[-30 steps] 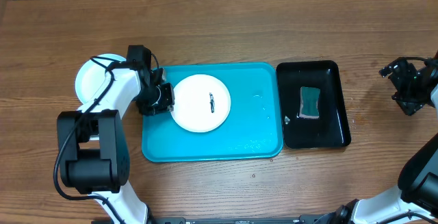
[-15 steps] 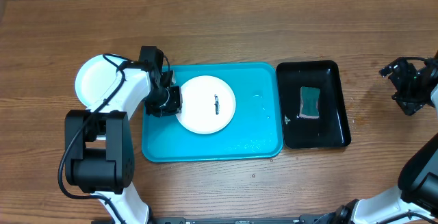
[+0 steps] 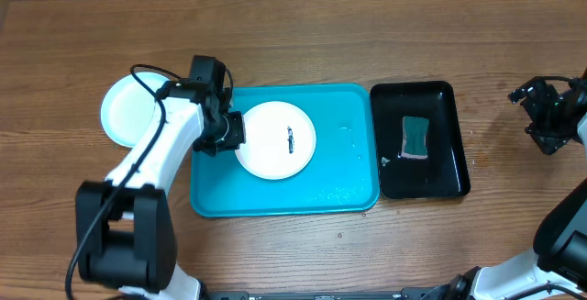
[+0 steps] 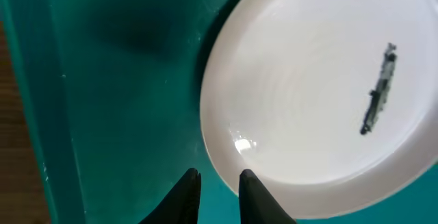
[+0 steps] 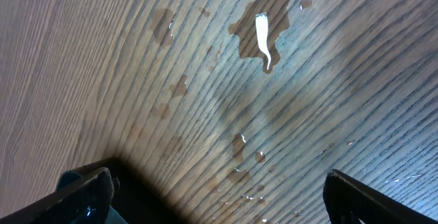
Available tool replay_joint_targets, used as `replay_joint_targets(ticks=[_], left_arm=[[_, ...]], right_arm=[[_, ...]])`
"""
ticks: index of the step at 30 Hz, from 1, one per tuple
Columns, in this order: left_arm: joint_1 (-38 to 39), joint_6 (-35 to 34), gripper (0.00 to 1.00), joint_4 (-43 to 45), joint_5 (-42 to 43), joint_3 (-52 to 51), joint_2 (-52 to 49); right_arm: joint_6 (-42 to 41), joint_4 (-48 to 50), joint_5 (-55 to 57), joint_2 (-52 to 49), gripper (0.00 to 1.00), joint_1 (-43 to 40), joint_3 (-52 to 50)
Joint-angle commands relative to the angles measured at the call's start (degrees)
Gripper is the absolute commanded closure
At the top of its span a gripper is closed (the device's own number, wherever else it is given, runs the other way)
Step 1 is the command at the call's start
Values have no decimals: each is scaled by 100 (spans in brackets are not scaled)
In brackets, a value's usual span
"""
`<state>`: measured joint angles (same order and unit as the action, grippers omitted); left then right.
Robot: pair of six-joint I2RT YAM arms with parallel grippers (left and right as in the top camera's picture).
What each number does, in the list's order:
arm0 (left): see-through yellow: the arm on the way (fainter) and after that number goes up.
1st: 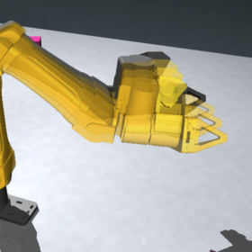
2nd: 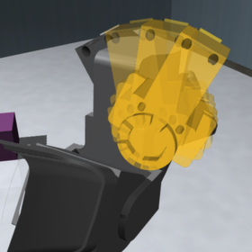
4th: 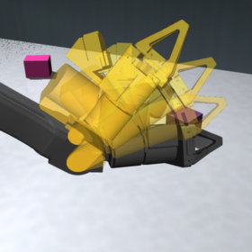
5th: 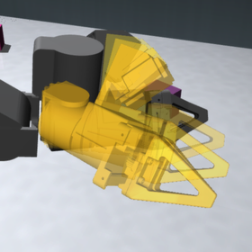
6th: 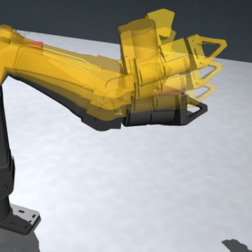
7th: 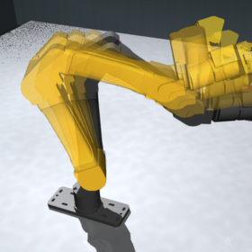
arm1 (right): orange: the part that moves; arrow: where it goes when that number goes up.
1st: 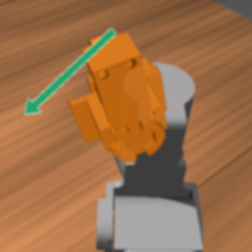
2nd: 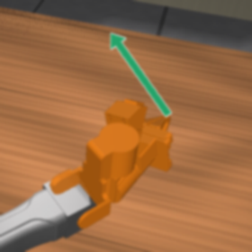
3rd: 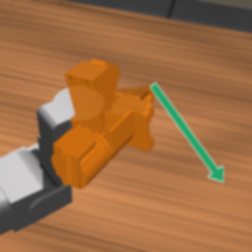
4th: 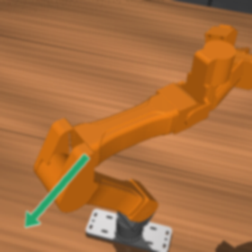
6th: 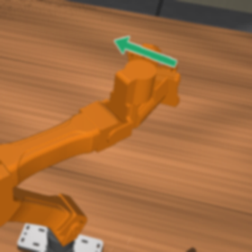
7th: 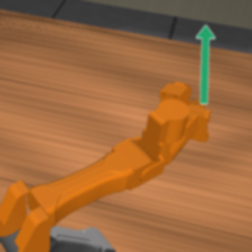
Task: Clean dirty plates on tray and stack at the side
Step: 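Hold the marked plate's rim steady with the left gripper, then lower the right gripper into the black tray toward the green sponge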
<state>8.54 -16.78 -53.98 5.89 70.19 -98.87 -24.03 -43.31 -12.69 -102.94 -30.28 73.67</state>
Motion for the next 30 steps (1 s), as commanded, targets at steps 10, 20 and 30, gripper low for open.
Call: replay_joint_targets(ticks=[10, 20, 30], left_arm=[[162, -382, 57, -328, -76, 13, 894], [168, -380, 52, -472, 116, -61, 883], [168, -470, 41, -411, 118, -61, 813]], right_arm=[[-304, -492, -1176, 61, 0, 0, 103], [341, -1088, -2955, 83, 4, 26, 111], [1257, -2844, -1814, 369, 15, 990, 1687]])
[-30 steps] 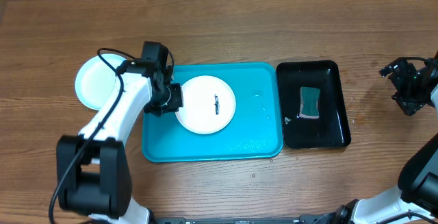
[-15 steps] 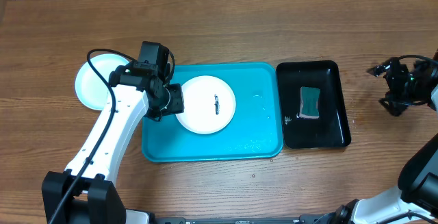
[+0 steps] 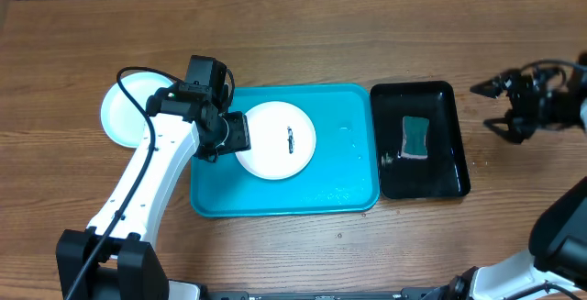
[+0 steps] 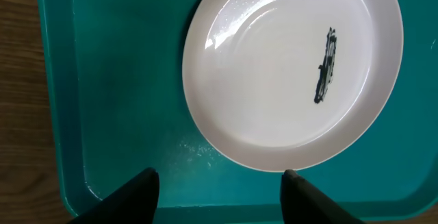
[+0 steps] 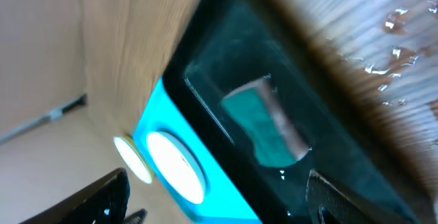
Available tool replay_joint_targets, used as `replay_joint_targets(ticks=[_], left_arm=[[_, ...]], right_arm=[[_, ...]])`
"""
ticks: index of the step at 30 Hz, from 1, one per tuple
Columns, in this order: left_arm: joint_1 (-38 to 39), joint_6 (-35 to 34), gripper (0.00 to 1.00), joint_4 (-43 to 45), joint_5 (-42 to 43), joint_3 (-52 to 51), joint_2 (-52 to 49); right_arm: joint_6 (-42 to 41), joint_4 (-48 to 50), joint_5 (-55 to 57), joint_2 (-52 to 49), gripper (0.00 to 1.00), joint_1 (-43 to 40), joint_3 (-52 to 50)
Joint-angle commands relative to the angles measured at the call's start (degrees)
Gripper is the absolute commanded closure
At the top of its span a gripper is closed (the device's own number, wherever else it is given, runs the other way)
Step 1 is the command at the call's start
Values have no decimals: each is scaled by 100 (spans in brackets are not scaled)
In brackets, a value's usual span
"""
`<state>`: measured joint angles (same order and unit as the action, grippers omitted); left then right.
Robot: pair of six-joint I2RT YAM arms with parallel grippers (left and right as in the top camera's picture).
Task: Clean dirty plates on tray and stack at the side
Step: 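Lower the right gripper into the black tray toward the green sponge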
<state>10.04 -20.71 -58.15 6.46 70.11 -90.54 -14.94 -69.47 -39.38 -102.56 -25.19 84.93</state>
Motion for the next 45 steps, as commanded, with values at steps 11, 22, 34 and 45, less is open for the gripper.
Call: replay_joint_targets(ticks=[11, 22, 34, 45], left_arm=[[17, -76, 0, 11, 63, -52, -20], [15, -74, 0, 31, 61, -52, -20], [15, -74, 0, 31, 61, -52, -20], [15, -74, 0, 31, 61, -52, -20]], right_arm=[[-166, -557, 4411, 472, 8, 3112, 328], [-330, 1003, 4981, 468, 6, 3698, -1165], [-240, 1941, 4996, 396, 49, 3637, -1497], [-240, 3641, 5307, 354, 22, 3637, -2774]])
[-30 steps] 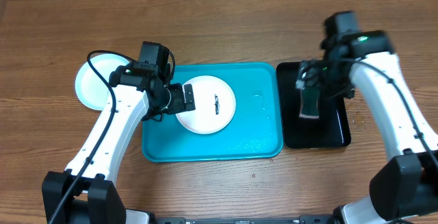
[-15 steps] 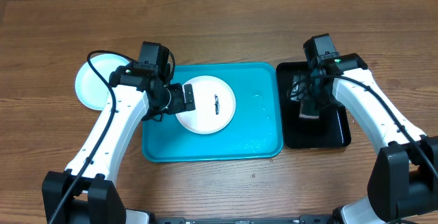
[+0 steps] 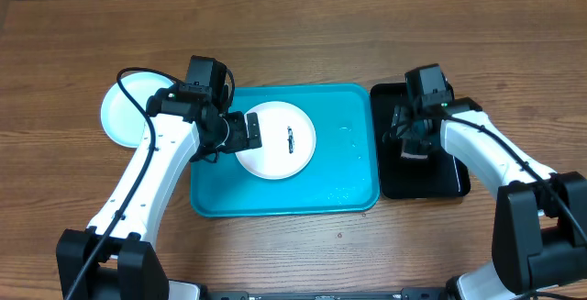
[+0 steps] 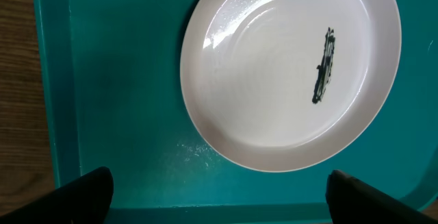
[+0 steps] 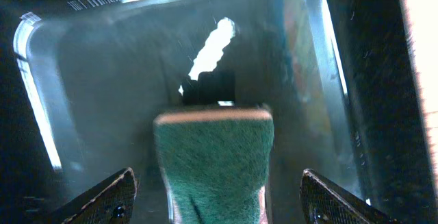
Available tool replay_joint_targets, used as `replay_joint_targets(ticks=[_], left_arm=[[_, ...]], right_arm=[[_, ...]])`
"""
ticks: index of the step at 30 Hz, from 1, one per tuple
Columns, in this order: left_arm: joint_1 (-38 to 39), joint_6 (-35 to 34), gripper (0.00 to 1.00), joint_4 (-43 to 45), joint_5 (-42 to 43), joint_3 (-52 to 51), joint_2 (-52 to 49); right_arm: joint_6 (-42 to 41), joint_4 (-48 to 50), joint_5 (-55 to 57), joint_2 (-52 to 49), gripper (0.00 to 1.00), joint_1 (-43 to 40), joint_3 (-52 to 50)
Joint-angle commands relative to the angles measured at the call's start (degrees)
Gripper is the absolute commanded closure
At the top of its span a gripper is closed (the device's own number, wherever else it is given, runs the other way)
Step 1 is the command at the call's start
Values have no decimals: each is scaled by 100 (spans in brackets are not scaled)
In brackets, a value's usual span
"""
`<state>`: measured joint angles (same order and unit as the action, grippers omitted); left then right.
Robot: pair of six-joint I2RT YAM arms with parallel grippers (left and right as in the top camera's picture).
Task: Clean dirty plates on tray and stack at the side
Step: 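Lower the right gripper into the black tray toward the green sponge, then grasp the green sponge with the right gripper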
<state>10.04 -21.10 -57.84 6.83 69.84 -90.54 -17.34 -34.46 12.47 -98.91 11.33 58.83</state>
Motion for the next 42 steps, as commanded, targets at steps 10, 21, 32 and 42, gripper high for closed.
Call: replay_joint_targets(ticks=[10, 21, 32, 42], left_arm=[[15, -35, 0, 0, 24, -26, -20], [15, -35, 0, 0, 24, -26, -20], [15, -35, 0, 0, 24, -26, -20], [15, -35, 0, 0, 24, -26, -20]], right_arm=[[2, 977, 79, -13, 81, -15, -734], [407, -278, -55, 55, 0, -15, -195], [433, -448, -597, 52, 8, -15, -348], [540, -570, -612, 52, 78, -15, -339]])
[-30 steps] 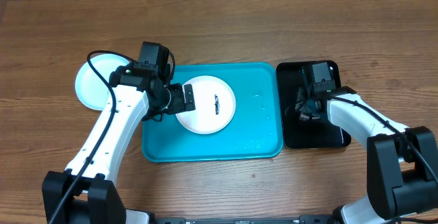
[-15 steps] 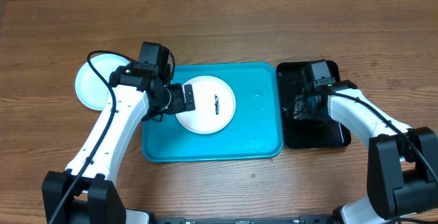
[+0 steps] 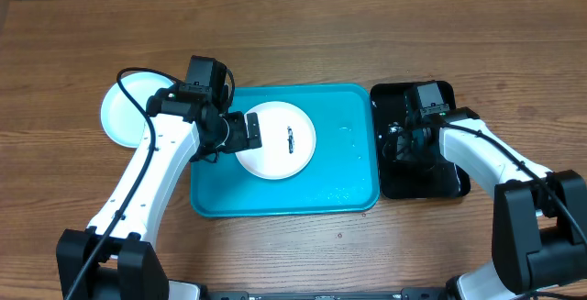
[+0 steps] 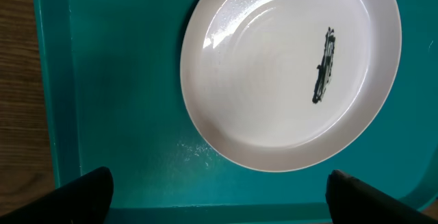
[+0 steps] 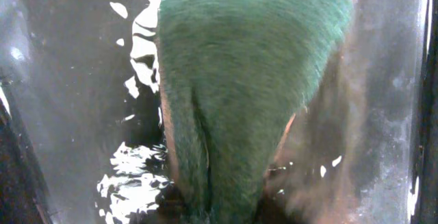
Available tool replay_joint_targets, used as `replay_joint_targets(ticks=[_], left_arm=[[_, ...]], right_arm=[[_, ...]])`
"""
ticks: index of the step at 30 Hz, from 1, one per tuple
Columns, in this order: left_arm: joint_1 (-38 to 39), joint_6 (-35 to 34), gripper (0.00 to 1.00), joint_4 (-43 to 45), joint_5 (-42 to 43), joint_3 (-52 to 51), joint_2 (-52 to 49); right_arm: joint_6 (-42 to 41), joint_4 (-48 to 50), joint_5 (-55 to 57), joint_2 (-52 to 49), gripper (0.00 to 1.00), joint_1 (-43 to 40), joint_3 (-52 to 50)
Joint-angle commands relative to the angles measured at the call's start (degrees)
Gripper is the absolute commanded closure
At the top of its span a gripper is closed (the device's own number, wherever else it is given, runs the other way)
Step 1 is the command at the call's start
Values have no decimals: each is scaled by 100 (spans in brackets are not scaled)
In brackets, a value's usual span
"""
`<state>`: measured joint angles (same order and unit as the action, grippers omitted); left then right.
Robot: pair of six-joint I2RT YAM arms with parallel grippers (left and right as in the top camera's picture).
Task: Clean dirty plates on tray and stack at the side
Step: 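Grasp the green sponge with the right gripper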
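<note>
A white plate (image 3: 275, 139) with a dark smear (image 4: 323, 66) lies on the teal tray (image 3: 339, 167). My left gripper (image 3: 240, 133) hovers at the plate's left rim, open wide, with nothing between its fingers (image 4: 89, 196). A clean white plate (image 3: 124, 107) sits on the table left of the tray. My right gripper (image 3: 410, 144) is down in the black tray (image 3: 449, 94). It is shut on the green sponge (image 5: 239, 80), which is creased and pinched narrow at the jaws. The arm hides the sponge in the overhead view.
The black tray's floor (image 5: 68, 80) is wet and glinting beside the sponge. Water drops lie on the teal tray's right half (image 3: 348, 130). Bare wooden table (image 3: 367, 25) surrounds both trays.
My right gripper was open just above the sponge in the black tray. It is now lower and shut on the sponge, which looks squeezed. The left arm and the dirty plate have not moved.
At first my left gripper was nearly shut at the dirty plate's rim and my right was far right over the wet table. Then the left stood higher and opener, the right facing the black tray. Later the left was wide open, the right open over the sponge, now gripping it.
</note>
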<state>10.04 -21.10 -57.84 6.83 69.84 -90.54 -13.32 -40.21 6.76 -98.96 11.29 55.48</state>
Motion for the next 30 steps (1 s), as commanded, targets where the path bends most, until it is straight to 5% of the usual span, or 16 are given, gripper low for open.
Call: replay_joint_targets(ticks=[1, 2, 3, 9, 18, 24, 30], left_arm=[[15, -35, 0, 0, 24, -26, -20], [15, -35, 0, 0, 24, -26, -20], [15, -35, 0, 0, 24, -26, -20], [15, -35, 0, 0, 24, -26, -20], [15, -35, 0, 0, 24, -26, -20], [15, -35, 0, 0, 24, -26, -20], [15, -35, 0, 0, 24, -26, -20]], right_arm=[[240, -44, -39, 59, 55, -11, 37], [334, -129, -39, 59, 30, -11, 105], [363, -236, -26, 59, 16, -11, 201], [356, -201, 225, 59, 3, -15, 608], [308, 299, 284, 52, 16, -15, 188], [103, 511, 284, 52, 36, -15, 72], [-120, 518, 286, 52, 40, -15, 72]])
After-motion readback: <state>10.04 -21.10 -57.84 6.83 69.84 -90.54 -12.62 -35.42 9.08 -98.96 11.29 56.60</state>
